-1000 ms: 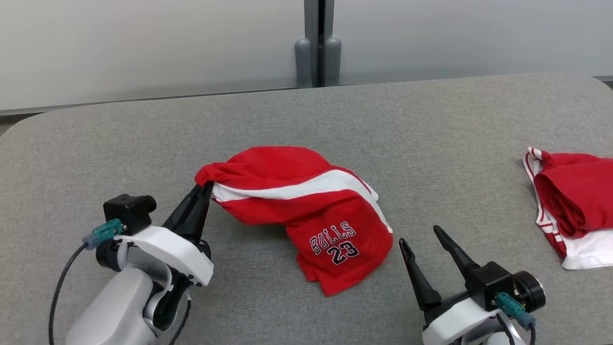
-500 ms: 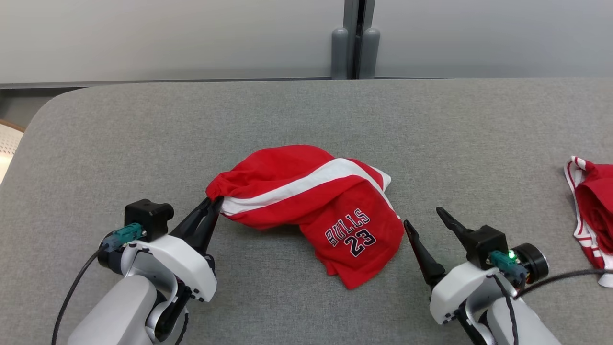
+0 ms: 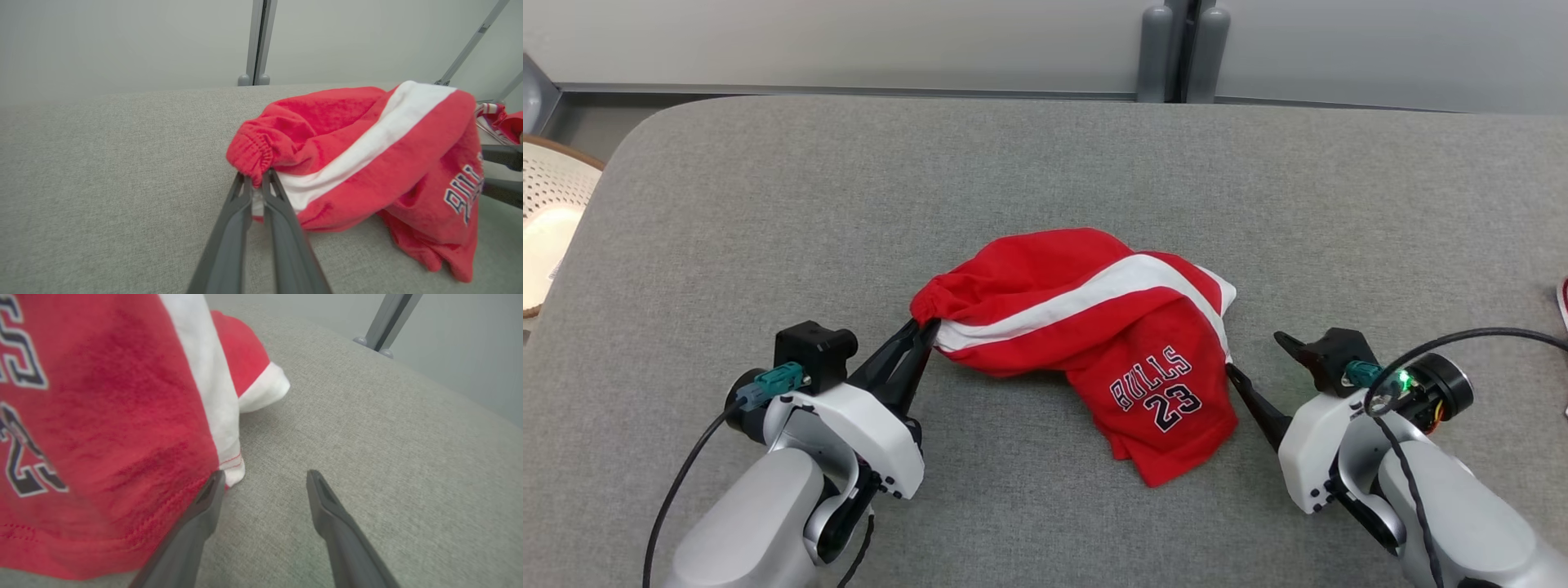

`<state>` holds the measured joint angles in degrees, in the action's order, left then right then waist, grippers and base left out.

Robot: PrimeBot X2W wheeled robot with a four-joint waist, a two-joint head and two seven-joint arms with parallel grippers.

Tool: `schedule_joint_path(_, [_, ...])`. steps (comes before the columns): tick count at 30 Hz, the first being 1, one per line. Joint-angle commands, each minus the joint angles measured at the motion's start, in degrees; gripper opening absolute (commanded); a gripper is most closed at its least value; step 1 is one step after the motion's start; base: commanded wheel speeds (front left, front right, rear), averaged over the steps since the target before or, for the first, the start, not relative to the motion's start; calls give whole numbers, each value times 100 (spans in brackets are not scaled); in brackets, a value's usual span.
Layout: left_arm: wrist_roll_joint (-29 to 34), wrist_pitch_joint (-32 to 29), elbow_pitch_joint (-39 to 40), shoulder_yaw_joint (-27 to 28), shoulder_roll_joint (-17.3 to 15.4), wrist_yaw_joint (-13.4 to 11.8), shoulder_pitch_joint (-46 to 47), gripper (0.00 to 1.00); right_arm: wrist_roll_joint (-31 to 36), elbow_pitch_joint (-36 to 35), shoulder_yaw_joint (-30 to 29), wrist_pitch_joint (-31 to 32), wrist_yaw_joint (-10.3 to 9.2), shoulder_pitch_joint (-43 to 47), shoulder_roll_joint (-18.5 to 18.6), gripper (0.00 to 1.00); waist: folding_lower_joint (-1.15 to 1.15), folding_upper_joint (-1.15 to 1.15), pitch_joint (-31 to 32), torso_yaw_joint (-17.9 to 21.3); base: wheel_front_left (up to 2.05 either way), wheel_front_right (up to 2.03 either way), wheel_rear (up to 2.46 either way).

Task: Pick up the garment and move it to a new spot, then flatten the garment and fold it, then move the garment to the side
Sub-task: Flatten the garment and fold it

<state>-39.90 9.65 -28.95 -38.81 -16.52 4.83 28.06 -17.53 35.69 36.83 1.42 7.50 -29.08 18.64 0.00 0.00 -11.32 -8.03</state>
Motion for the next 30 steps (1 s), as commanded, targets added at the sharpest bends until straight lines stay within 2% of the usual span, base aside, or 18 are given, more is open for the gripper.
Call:
schedule_joint_path(1, [7, 45, -37, 12, 0, 25, 96, 0, -134, 4, 90, 16, -3, -71, 79, 100, 0, 0, -7, -21, 0, 0, 0])
schedule_joint_path(4, [-8, 88, -133, -5, 8, 46, 137, 0, -550, 6, 514, 43, -3, -194, 247, 100, 0, 0, -33, -65, 0, 0, 0])
schedule_joint_path(9, [-15, 121, -217, -34, 19, 67, 213, 0, -885, 5, 1034, 4, -3, -371, 394, 100, 0, 0, -81, -113, 0, 0, 0])
schedule_joint_path(24, [0, 92, -354, -145, 56, 101, 371, 0, -1296, 426, 2120, -199, -3, -882, 523, 100, 0, 0, -264, -236, 0, 0, 0])
schedule_joint_path(25, [-2, 95, -362, -150, 59, 104, 388, 0, -1344, 440, 2207, -199, -2, -903, 530, 72, 0, 0, -276, -245, 0, 0, 0])
schedule_joint_path(26, [0, 96, -373, -155, 60, 104, 399, 0, -1385, 445, 2314, -201, -2, -924, 538, 8, 0, 0, -288, -252, 0, 0, 0])
schedule_joint_path(27, [5, 98, -387, -161, 59, 103, 409, 0, -1414, 445, 2414, -217, -2, -947, 552, 0, 0, 0, -298, -258, 0, 0, 0])
schedule_joint_path(30, [12, 118, -410, -172, 58, 92, 426, 0, -1518, 535, 2567, -327, -8, -1055, 642, 0, 0, 0, -313, -262, 0, 0, 0])
